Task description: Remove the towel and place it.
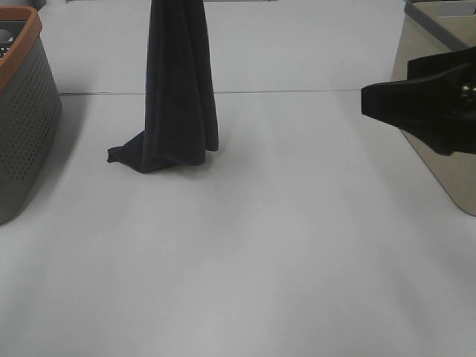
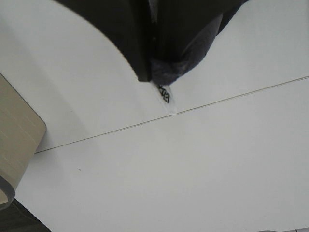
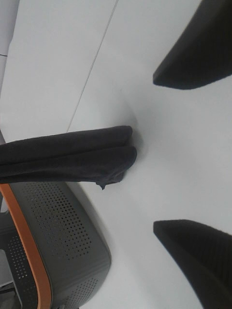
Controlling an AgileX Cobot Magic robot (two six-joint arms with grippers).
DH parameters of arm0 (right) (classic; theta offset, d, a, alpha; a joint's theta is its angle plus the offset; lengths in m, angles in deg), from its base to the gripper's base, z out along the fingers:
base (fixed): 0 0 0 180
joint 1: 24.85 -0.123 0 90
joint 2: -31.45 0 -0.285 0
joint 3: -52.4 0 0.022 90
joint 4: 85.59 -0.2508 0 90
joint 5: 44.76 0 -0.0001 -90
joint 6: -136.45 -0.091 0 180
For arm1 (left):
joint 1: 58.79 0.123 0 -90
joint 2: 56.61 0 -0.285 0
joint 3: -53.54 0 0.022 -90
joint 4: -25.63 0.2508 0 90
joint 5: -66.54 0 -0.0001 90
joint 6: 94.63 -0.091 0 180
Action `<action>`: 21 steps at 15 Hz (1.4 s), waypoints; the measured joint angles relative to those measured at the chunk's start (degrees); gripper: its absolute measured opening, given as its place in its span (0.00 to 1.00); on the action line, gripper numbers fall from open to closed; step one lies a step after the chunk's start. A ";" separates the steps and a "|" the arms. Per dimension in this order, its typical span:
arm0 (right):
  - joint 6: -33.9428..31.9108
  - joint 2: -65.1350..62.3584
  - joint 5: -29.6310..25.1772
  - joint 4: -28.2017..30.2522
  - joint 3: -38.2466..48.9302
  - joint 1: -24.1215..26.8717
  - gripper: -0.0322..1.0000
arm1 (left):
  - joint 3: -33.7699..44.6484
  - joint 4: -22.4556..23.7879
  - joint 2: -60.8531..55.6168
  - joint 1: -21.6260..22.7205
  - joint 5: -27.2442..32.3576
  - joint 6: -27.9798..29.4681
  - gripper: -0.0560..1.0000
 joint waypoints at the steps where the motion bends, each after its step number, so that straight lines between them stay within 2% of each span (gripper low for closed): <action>1: 6.70 6.93 7.05 -8.19 0.00 -8.94 0.74 | 0.06 1.09 1.66 -1.26 -1.49 1.20 0.05; 2: 8.82 11.06 13.64 -13.52 -0.34 -14.67 0.74 | 0.06 1.43 2.41 -1.55 -2.18 1.72 0.05; 3: 9.51 13.24 17.99 -15.18 -0.97 -17.88 0.74 | 0.06 1.49 2.69 -1.60 -2.58 2.23 0.05; 5: 9.63 21.49 32.77 -17.59 -5.73 -28.53 0.74 | 0.06 1.66 3.78 -1.78 -4.35 4.24 0.05; 6: 7.16 26.07 37.13 -17.93 -9.45 -32.54 0.74 | 0.06 1.66 4.01 -1.78 -4.76 4.64 0.05; 7: 3.38 30.02 39.02 -18.22 -13.35 -35.07 0.74 | 0.06 1.78 4.13 -1.78 -4.87 4.81 0.05; 9: -5.44 36.50 40.85 -18.22 -18.56 -37.24 0.74 | 0.06 2.01 4.13 -1.78 -5.16 4.98 0.05; 12: -24.69 49.22 48.47 -18.74 -29.68 -38.10 0.74 | 0.06 2.92 4.18 -1.78 -5.16 5.33 0.05; 15: -27.50 55.12 52.94 -18.05 -35.81 -41.25 0.74 | 0.06 7.16 4.24 -1.78 -5.16 9.74 0.05; 19: -27.62 65.32 66.92 -10.49 -48.36 -47.15 0.74 | 0.06 12.03 4.24 -1.78 -5.16 15.07 0.05; 21: -28.25 70.13 74.20 -10.37 -52.77 -47.38 0.74 | 0.06 12.20 4.24 -1.78 -5.16 16.21 0.05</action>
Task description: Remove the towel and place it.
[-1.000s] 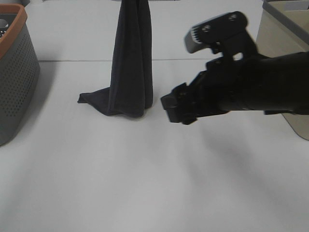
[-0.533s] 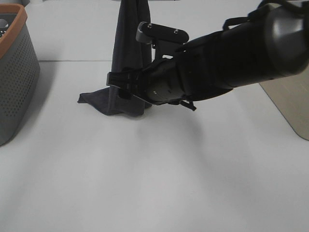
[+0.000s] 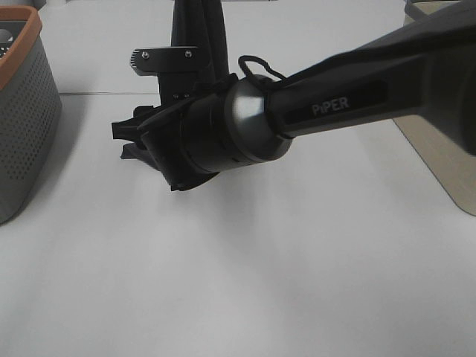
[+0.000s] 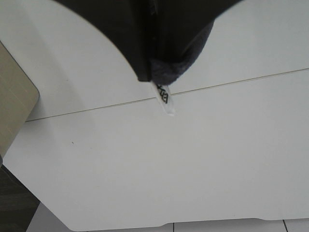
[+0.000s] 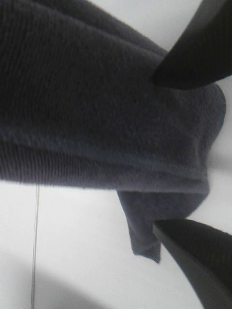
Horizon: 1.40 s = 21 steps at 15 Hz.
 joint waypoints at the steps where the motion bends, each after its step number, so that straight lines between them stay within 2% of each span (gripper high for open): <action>1: -1.15 1.15 2.81 -0.11 -1.09 0.00 0.74 | 0.00 0.23 0.00 0.00 0.06 0.23 0.05; 3: -3.78 2.35 6.82 -0.11 -2.06 0.00 0.74 | 0.00 1.32 0.00 0.00 0.17 0.34 0.05; 7: -4.47 3.55 8.37 -2.92 -2.06 0.17 0.74 | 0.00 3.09 0.11 0.00 1.32 0.34 0.05; 9: -2.81 3.55 11.46 -4.24 -2.06 0.34 0.74 | 0.00 4.76 0.17 0.00 2.58 0.34 0.05; 11: 1.49 3.55 13.01 -7.96 -2.06 1.15 0.74 | 0.00 6.88 0.17 0.00 3.55 0.34 0.05; 13: 2.98 3.55 11.63 -8.54 -2.06 1.43 0.74 | 0.00 7.22 0.17 0.00 3.61 0.34 0.05; 14: 3.21 4.18 9.11 -8.82 -2.06 1.43 0.69 | 0.00 7.39 0.17 0.00 3.61 0.34 0.05; 21: 3.55 8.88 8.42 -7.79 -2.06 1.43 0.59 | 0.00 7.39 0.17 0.00 3.61 0.34 0.05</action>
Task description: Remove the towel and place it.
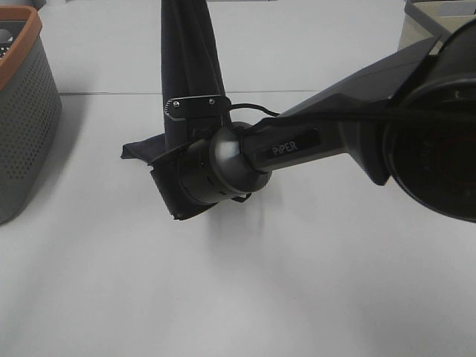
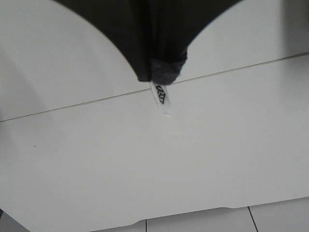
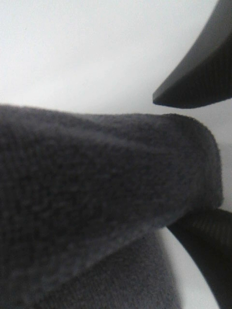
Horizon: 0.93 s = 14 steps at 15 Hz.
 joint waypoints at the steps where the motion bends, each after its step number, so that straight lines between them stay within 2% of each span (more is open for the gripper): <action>1: 0.06 0.00 0.00 0.86 0.00 0.00 0.55 | 0.00 0.00 0.00 0.00 0.00 0.00 0.05; 2: 0.06 0.00 0.00 1.60 0.00 0.00 0.42 | 0.00 0.00 0.00 0.00 0.00 0.00 0.05; 3: 0.11 0.00 0.00 0.92 0.00 0.00 0.22 | 0.00 0.00 0.00 0.00 0.00 0.63 0.05; 4: 0.86 -0.17 0.00 -0.23 0.00 0.00 0.08 | 0.00 0.00 0.00 0.00 0.00 1.60 0.05; 7: 9.51 -3.95 -2.41 -1.20 0.00 0.00 0.05 | 0.00 0.11 0.06 0.00 -0.06 2.64 0.05; 8: 19.31 -7.85 -7.45 -1.20 0.23 0.06 0.05 | 0.00 -0.06 0.06 0.69 -1.72 6.42 0.05; 9: 24.12 -9.57 -9.85 -1.15 0.57 0.06 0.05 | 0.00 -0.23 -0.11 1.55 -2.75 9.05 0.05; 10: 26.30 -10.66 -10.83 -1.15 0.92 0.06 0.05 | 0.00 -0.23 -0.29 2.23 -3.09 10.37 0.05; 14: 44.81 -20.34 -19.19 -1.15 8.31 0.06 0.05 | 0.00 -1.83 -2.98 9.74 -8.19 22.86 0.05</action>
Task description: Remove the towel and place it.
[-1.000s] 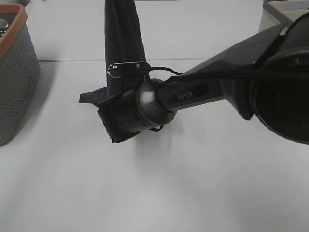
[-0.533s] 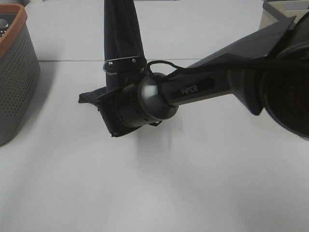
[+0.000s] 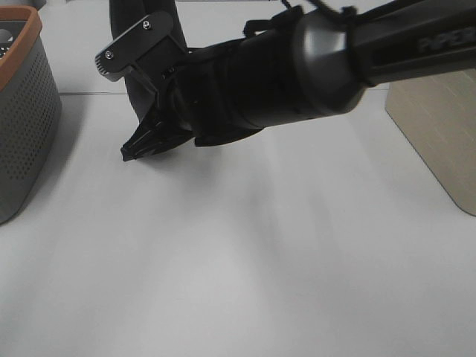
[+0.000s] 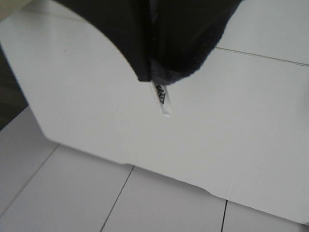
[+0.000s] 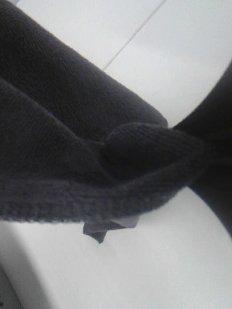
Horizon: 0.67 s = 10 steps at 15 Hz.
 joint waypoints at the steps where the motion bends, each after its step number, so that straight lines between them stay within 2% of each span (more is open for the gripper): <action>1: 3.04 -3.09 -3.61 0.06 2.23 0.17 0.05 | 0.00 -1.43 -0.40 1.83 -1.72 3.72 0.05; 3: 9.80 -8.02 -14.78 0.11 7.22 0.97 0.05 | 0.00 -5.10 -0.40 4.18 -4.47 8.42 0.05; 5: 11.23 -12.26 -22.63 0.11 12.03 2.81 0.05 | 0.00 -7.39 -0.40 5.39 -8.19 11.40 0.05; 6: 11.29 -15.47 -30.42 0.17 15.36 5.39 0.05 | 0.00 -8.42 -0.40 6.13 -10.66 14.61 0.05; 7: 11.06 -17.30 -35.52 0.17 17.36 7.56 0.05 | 0.00 -8.82 -0.40 6.30 -11.69 17.07 0.05; 8: 9.68 -18.74 -39.99 0.92 18.74 9.45 0.05 | 0.00 -8.88 -0.34 6.70 -12.43 19.25 0.05; 9: 5.10 -19.48 -43.43 4.93 19.60 11.23 0.05 | 0.00 -8.94 -0.17 6.93 -12.61 20.57 0.05; 10: -2.86 -19.94 -47.44 13.18 19.88 13.35 0.05 | 0.00 -9.22 0.29 7.16 -12.61 21.72 0.05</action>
